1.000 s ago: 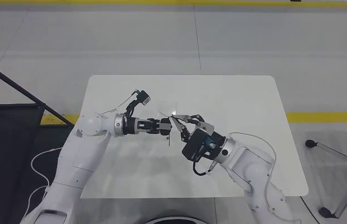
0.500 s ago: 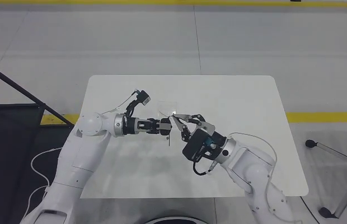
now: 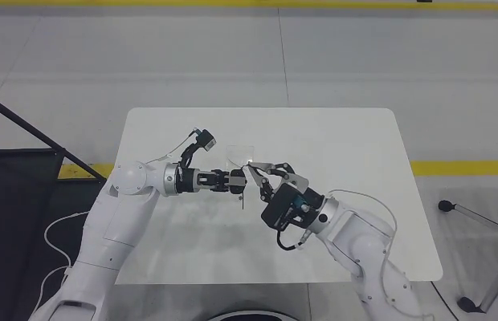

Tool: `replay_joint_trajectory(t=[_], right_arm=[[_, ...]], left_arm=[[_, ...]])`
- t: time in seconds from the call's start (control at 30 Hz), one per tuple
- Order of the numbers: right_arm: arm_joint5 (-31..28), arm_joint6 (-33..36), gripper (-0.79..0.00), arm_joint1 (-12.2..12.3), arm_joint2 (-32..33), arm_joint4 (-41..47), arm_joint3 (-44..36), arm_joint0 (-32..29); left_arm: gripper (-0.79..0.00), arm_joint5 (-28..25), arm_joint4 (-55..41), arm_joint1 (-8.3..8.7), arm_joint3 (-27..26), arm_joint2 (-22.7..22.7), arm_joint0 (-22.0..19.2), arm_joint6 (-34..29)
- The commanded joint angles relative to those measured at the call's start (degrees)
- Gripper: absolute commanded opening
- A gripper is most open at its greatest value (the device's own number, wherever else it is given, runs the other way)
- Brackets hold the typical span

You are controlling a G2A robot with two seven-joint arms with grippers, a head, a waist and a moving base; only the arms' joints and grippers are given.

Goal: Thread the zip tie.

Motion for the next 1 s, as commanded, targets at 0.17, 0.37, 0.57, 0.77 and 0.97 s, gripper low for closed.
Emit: replay_joint_trajectory(t=[0.17,0.37,0.57,0.77,0.97], right_arm=[[0.32,-0.24,-0.785,0.29,0.07,0.07,-0.15,-0.14],[0.36,-0.07,-0.785,0.49,-0.11,0.33,0.25,0.09],[0.69,-0.30,-0.785,0.69,-0.10,0.60,0.03,0.20],[0.77,-0.46,-0.785,0.94,-0.01,0.66,-0.36,-0.02],[0.76,-0.38,-0.785,1.14,-0.13,0.91,-0.23,0.12]], left_arm=[[-0.785,0.00,0.00,0.00,0.00,0.00,0.00,0.00],[-0.785,0.00,0.00,0.00,0.00,0.00,0.00,0.00],[-0.785,0.00,0.00,0.00,0.00,0.00,0.00,0.00],[-0.785,0.00,0.00,0.00,0.00,0.00,0.00,0.00],[-0.785,0.00,0.00,0.00,0.00,0.00,0.00,0.00]])
